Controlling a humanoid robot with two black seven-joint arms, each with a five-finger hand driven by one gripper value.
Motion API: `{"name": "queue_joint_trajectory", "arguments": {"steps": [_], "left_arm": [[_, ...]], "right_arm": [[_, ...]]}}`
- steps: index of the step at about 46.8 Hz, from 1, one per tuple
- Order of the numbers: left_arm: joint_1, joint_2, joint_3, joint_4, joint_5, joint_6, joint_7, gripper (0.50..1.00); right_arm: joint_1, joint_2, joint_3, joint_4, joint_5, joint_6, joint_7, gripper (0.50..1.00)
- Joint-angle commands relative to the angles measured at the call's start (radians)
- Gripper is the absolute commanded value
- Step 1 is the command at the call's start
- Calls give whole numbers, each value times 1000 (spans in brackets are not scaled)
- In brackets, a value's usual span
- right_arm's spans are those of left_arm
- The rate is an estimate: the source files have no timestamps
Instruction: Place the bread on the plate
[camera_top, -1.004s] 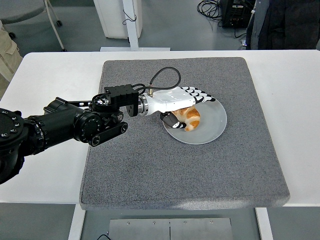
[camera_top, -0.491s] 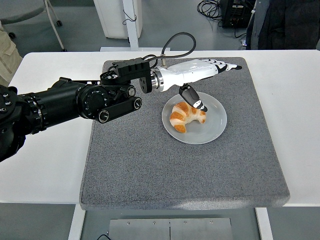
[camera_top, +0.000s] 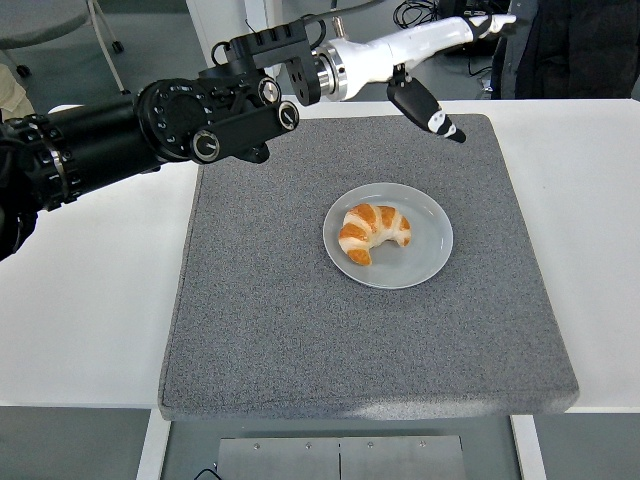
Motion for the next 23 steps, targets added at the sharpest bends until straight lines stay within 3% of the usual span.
{"name": "queue_joint_trajectory", "arguments": {"steps": [1,12,23], "left_arm": [[-1,27,-39,7,-48,-15,30,1000],[48,98,-129,12,-186,-7,104,1000],[120,159,-211,45,-272,-8,110,1000]], "right_arm": [[0,0,0,0,0,1,0,1000],[0,0,0,0,0,1,0,1000],[0,0,0,0,0,-1,0,1000]]}}
